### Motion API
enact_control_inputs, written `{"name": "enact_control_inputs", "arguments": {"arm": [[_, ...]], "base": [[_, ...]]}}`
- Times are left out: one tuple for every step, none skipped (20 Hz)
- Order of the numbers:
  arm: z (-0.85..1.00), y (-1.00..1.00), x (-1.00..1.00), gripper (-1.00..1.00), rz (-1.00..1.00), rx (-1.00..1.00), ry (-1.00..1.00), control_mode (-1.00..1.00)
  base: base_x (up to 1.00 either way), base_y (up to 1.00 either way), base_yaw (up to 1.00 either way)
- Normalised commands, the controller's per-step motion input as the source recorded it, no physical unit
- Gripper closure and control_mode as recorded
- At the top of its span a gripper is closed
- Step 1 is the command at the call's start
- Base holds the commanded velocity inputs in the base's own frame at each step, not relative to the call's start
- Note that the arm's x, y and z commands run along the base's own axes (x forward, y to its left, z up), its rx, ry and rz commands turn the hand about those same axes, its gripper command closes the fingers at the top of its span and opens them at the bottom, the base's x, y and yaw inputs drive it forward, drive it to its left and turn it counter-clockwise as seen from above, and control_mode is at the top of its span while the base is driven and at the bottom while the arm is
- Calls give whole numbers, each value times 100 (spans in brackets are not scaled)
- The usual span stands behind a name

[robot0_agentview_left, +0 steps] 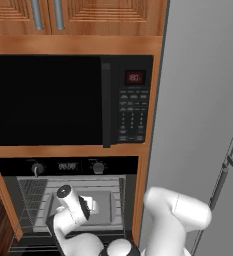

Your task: Place the potato on the rack of the oven.

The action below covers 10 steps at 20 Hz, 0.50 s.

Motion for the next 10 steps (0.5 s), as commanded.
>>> {"name": "enact_control_inputs", "arguments": {"arm": [[-15,0,9,-100,0,0,0,-100],[-7,0,4,-100,0,0,0,-100],[0,0,0,-100,0,0,0,-100],[0,0,0,-100,0,0,0,-100],[0,0,0,-100,0,0,0,-100],[0,0,-9,-100,0,0,0,-100],[6,0,-16,-100,0,0,0,-100],[17,0,-19,-100,0,0,0,-100],[23,0,-22,-100,0,0,0,-100],[26,0,-31,-100,0,0,0,-100]], "base": [[0,0,0],[0,0,0],[0,0,0],[0,0,0],[0,0,0],[0,0,0],[0,0,0],[0,0,0],[0,0,0],[0,0,0]]}}
